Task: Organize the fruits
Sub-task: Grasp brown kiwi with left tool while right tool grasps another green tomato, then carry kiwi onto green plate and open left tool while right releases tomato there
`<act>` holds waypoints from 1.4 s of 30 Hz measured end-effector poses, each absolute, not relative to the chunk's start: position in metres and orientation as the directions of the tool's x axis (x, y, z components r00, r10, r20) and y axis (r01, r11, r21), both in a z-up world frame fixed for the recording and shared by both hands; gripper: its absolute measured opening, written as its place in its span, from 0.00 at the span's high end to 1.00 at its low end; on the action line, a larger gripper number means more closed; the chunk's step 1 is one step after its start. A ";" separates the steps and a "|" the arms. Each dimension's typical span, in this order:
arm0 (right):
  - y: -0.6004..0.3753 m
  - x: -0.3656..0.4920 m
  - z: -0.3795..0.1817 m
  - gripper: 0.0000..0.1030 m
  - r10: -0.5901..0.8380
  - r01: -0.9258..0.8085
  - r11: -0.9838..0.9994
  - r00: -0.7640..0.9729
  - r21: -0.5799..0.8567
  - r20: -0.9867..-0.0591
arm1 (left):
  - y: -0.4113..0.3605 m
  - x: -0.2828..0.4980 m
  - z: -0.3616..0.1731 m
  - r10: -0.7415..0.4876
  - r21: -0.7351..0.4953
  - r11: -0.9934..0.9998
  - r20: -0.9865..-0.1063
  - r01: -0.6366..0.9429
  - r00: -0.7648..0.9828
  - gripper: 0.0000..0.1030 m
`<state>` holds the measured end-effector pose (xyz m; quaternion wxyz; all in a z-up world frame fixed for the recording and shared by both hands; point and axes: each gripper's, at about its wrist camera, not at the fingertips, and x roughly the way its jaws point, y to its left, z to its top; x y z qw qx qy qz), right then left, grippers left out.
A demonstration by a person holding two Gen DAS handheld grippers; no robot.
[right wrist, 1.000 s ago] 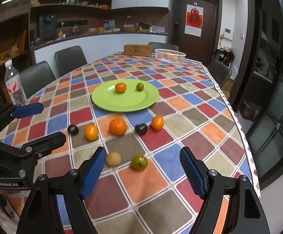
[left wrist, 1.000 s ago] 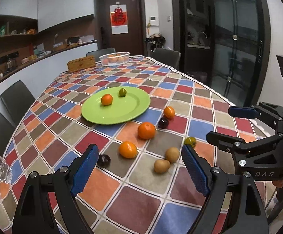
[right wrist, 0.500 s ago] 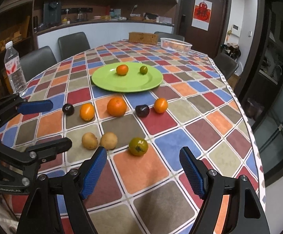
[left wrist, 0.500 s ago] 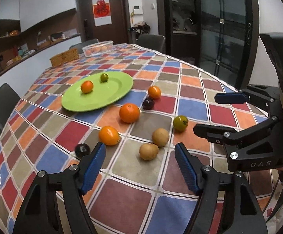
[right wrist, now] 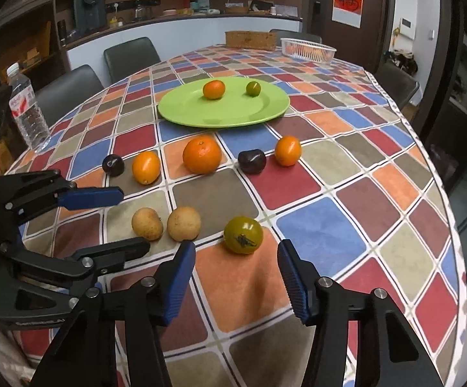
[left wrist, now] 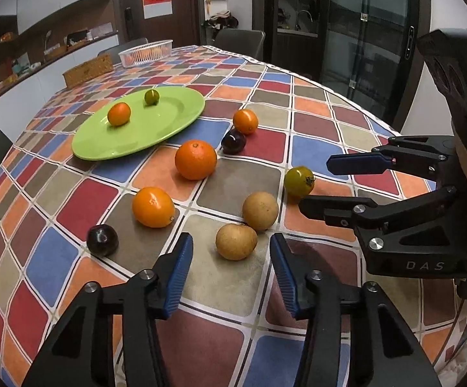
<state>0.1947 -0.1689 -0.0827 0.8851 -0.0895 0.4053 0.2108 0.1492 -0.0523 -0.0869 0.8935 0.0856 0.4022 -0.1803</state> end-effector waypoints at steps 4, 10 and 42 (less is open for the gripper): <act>-0.169 0.202 -0.086 0.53 0.309 -0.440 0.897 0.569 0.035 -0.762 | -0.054 0.155 -0.090 -0.251 0.005 0.921 -0.758 0.391 0.602 0.55; -0.167 0.209 -0.091 0.59 0.311 -0.435 0.899 0.557 0.049 -0.770 | -0.059 0.159 -0.093 -0.250 0.002 0.920 -0.767 0.392 0.590 0.59; -0.164 0.185 -0.050 0.71 0.351 -0.416 0.906 0.626 0.083 -0.696 | -0.045 0.132 -0.035 -0.233 0.014 0.947 -0.662 0.322 0.713 0.72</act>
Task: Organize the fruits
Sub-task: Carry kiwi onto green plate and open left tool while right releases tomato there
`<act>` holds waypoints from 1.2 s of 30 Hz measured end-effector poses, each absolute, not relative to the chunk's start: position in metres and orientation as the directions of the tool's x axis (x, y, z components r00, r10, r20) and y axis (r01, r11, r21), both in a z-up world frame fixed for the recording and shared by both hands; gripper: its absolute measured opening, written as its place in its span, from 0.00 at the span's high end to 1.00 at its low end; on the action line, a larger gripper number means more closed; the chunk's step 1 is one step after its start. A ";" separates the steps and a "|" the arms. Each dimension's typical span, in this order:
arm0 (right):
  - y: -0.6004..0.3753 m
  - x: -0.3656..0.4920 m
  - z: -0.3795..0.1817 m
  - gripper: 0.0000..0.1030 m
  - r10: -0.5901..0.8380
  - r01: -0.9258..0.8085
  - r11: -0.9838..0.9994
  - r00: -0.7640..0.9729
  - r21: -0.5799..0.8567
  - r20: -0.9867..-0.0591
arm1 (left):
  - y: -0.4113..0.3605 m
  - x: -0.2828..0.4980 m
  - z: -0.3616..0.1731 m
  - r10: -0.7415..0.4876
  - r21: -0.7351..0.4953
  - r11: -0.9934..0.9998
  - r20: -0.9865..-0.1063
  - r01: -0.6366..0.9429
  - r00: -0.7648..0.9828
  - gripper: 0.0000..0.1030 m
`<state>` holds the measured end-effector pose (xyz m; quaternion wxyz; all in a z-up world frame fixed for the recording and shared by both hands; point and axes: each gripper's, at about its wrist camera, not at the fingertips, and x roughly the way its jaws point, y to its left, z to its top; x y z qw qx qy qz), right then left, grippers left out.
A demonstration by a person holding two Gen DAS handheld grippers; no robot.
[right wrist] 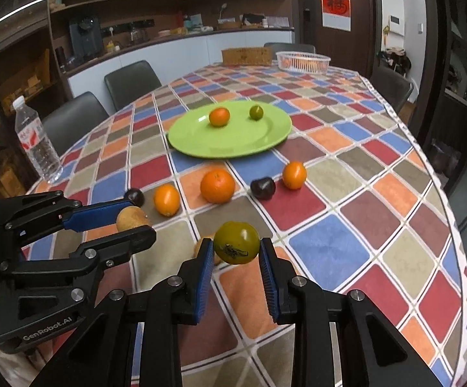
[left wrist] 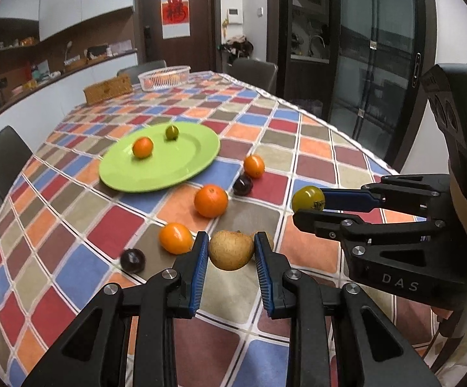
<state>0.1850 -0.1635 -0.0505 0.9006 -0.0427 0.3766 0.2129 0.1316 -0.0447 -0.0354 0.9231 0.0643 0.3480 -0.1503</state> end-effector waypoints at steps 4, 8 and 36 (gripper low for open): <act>-0.162 0.184 -0.038 0.71 0.362 -0.415 0.906 0.649 0.087 -0.669 | -0.040 0.130 -0.022 -0.217 0.037 0.951 -0.632 0.308 0.744 0.72; -0.158 0.186 -0.028 0.71 0.370 -0.418 0.904 0.669 0.086 -0.645 | -0.034 0.134 -0.010 -0.200 0.059 0.954 -0.602 0.292 0.773 0.72; -0.109 0.290 0.016 0.71 0.392 -0.450 0.891 0.699 0.059 -0.599 | 0.015 0.232 0.017 -0.147 0.076 0.969 -0.578 0.233 0.803 0.72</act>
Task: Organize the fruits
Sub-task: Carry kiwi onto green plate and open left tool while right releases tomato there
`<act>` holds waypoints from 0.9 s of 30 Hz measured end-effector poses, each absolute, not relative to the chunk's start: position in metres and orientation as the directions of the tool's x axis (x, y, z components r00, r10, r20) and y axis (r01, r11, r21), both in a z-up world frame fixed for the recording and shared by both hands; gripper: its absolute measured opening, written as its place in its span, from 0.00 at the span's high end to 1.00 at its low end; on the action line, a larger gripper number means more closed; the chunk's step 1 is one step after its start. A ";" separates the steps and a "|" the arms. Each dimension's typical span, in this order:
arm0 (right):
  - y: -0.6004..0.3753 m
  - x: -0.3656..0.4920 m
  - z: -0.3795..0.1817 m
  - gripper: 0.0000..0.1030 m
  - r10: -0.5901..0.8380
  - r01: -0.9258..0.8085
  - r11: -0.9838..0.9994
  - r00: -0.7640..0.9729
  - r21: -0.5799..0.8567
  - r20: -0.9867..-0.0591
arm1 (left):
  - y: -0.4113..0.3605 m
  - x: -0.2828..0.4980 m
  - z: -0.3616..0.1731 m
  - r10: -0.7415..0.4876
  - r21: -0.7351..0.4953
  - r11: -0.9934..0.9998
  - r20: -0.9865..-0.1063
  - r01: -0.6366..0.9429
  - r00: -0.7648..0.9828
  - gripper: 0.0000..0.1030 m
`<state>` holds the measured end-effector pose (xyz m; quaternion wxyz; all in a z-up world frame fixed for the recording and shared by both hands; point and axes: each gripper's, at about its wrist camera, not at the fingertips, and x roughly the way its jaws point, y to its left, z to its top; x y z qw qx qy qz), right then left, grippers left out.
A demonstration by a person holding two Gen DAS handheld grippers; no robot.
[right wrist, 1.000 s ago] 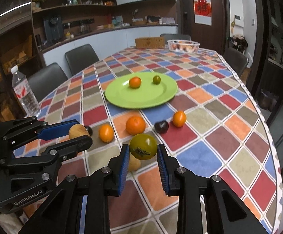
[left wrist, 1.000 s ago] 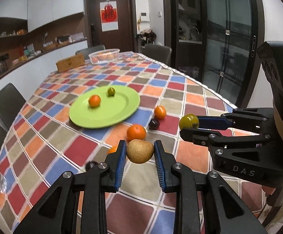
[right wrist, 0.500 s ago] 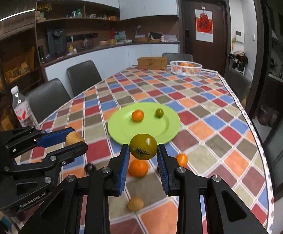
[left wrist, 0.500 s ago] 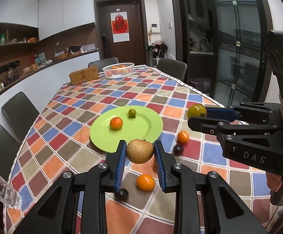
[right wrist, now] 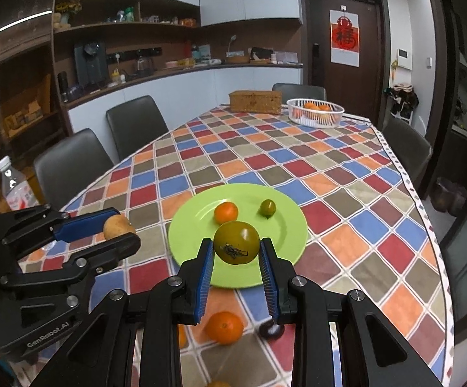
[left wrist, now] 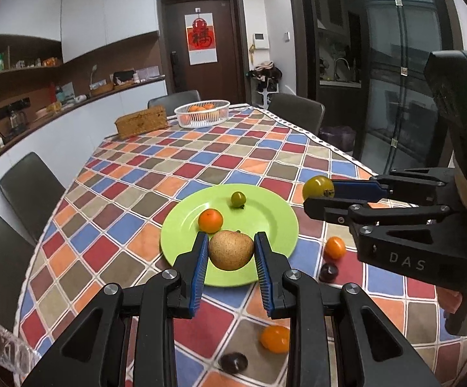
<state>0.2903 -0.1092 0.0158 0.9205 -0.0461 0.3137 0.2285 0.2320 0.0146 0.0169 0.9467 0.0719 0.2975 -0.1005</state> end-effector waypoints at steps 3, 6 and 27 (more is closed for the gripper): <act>-0.104 0.303 0.012 0.71 0.387 -0.450 0.891 0.689 0.058 -0.612 | 0.020 0.247 0.013 -0.170 0.051 0.968 -0.587 0.245 0.792 0.72; -0.098 0.318 0.007 0.71 0.385 -0.452 0.890 0.676 0.060 -0.628 | 0.029 0.265 0.007 -0.207 -0.006 0.967 -0.605 0.256 0.769 0.72; -0.067 0.408 -0.051 0.71 0.314 -0.409 0.910 0.572 0.069 -0.758 | 0.055 0.360 -0.058 -0.201 -0.083 0.974 -0.748 0.211 0.633 0.72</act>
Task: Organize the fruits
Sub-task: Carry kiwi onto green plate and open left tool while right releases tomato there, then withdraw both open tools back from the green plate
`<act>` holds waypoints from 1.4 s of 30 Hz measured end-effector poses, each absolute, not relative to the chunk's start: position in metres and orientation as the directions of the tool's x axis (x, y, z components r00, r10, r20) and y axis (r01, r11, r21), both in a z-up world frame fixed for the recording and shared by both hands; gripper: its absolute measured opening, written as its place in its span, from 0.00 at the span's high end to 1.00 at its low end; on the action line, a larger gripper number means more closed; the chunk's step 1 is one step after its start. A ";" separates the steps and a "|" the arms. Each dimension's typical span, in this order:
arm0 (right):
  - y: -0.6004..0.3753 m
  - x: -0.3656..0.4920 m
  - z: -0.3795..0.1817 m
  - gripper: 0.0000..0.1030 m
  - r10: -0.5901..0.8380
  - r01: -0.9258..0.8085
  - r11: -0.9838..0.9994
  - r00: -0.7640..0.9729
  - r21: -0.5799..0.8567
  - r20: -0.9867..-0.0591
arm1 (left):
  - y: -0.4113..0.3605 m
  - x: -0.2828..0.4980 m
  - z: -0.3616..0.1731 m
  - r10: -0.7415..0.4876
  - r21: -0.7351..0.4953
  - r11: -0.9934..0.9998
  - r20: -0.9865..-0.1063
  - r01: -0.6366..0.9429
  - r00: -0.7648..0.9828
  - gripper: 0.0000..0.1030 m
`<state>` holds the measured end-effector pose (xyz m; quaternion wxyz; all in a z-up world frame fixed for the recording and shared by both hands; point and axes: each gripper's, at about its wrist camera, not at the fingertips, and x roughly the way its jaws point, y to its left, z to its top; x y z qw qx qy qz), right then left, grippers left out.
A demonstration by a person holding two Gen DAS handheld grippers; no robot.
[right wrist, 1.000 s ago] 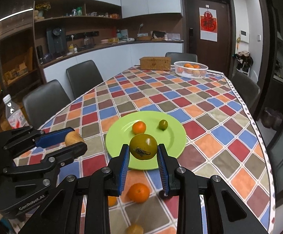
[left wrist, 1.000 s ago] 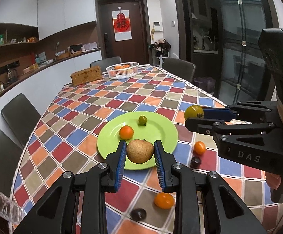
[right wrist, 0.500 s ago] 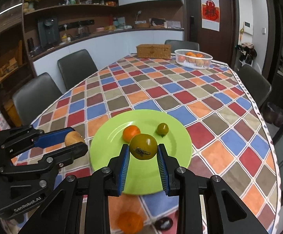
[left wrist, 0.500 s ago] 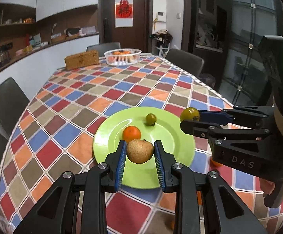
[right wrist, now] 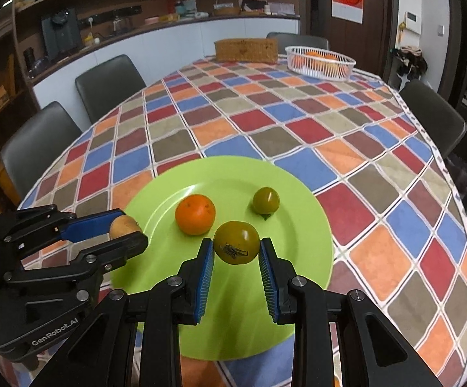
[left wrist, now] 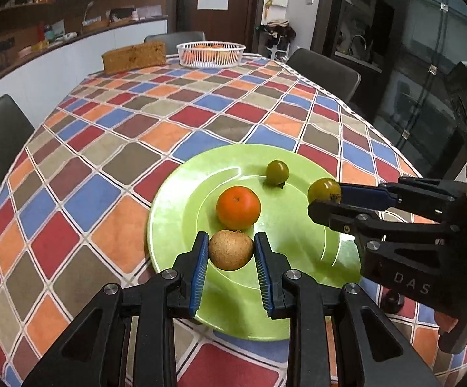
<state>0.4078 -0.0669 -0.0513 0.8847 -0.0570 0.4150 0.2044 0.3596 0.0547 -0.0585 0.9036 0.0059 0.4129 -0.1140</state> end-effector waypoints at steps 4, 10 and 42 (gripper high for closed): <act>-0.068 0.411 -0.058 0.71 0.313 -0.401 0.912 0.556 0.082 -0.770 | 0.056 0.362 -0.060 -0.199 -0.086 0.975 -0.748 0.206 0.633 0.65; -0.074 0.405 -0.054 0.64 0.291 -0.374 0.925 0.578 0.069 -0.762 | 0.054 0.348 -0.047 -0.152 -0.031 0.981 -0.739 0.192 0.657 0.61; -0.111 0.224 0.037 0.28 0.295 -0.349 0.937 0.764 0.017 -0.574 | 0.048 0.174 0.043 -0.132 -0.023 0.989 -0.602 0.148 0.788 0.29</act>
